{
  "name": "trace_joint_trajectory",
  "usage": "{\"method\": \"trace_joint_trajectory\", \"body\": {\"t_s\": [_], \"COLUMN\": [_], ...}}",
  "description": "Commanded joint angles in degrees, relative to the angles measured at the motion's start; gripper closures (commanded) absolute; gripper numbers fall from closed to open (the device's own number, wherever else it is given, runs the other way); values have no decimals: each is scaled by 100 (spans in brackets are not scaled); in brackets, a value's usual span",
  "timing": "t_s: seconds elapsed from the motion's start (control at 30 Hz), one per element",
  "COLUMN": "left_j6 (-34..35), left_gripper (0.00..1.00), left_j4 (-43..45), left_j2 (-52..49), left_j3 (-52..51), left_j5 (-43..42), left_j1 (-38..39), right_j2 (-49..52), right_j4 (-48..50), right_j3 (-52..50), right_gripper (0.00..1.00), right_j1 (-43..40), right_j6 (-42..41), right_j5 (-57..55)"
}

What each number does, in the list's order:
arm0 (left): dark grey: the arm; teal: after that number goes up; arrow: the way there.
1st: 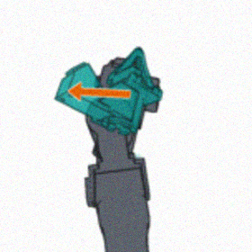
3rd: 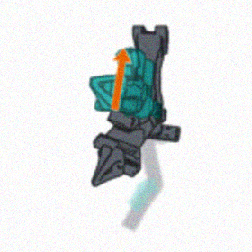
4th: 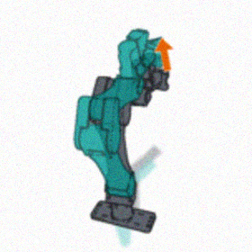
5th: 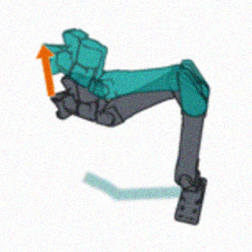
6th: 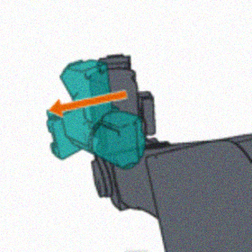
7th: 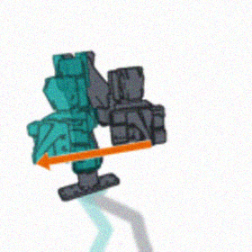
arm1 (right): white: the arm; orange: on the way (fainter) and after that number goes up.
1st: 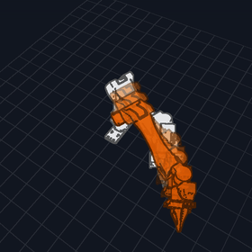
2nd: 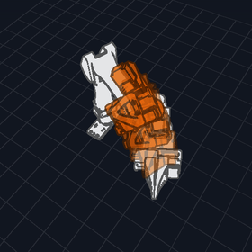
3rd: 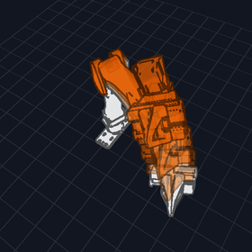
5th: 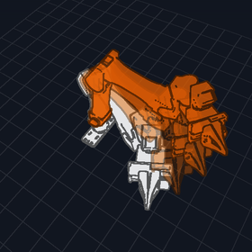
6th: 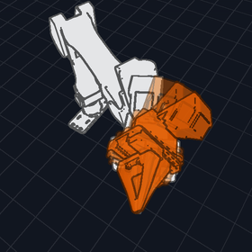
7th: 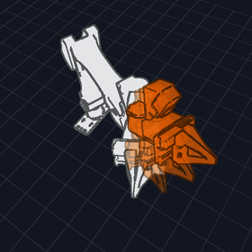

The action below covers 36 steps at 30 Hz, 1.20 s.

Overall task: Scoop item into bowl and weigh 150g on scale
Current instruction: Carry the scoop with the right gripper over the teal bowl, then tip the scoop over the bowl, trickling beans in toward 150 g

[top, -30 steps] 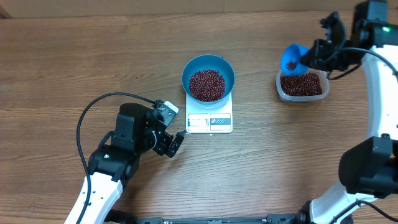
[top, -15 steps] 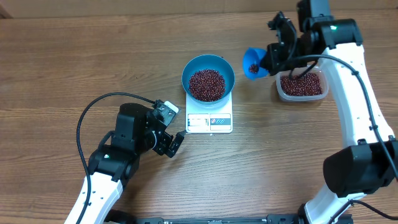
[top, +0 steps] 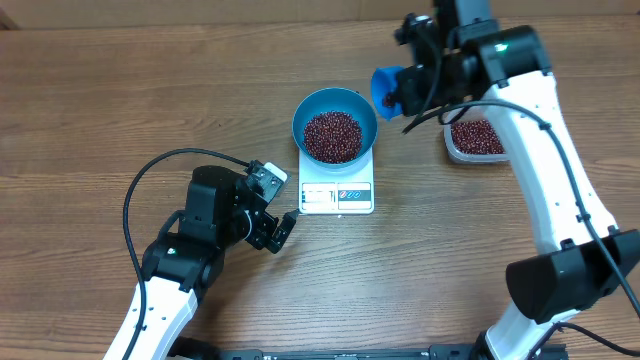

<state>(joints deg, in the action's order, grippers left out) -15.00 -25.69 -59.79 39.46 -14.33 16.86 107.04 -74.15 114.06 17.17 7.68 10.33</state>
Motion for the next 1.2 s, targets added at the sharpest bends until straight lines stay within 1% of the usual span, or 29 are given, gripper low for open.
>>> {"method": "trace_joint_trajectory", "body": {"t_s": [0.0, 0.2, 0.5, 1.17], "left_j6": [0, 0, 0, 0], "left_gripper": [0, 0, 0, 0], "left_j4": [2, 2, 4, 2], "left_j2": [55, 55, 55, 55], "left_j3": [-31, -31, -31, -31], "left_j5": [-9, -9, -9, -9], "left_j1": [-17, -17, -17, -17], "right_j2": [-118, -118, -118, -118], "right_j4": [37, 138, 326, 503], "right_j3": [164, 164, 164, 162], "right_gripper": [96, 96, 96, 96], "right_j1": [339, 800, 1132, 1250], "right_j6": [-107, -195, -195, -142], "right_j5": [-752, -1357, -1480, -1482]}}
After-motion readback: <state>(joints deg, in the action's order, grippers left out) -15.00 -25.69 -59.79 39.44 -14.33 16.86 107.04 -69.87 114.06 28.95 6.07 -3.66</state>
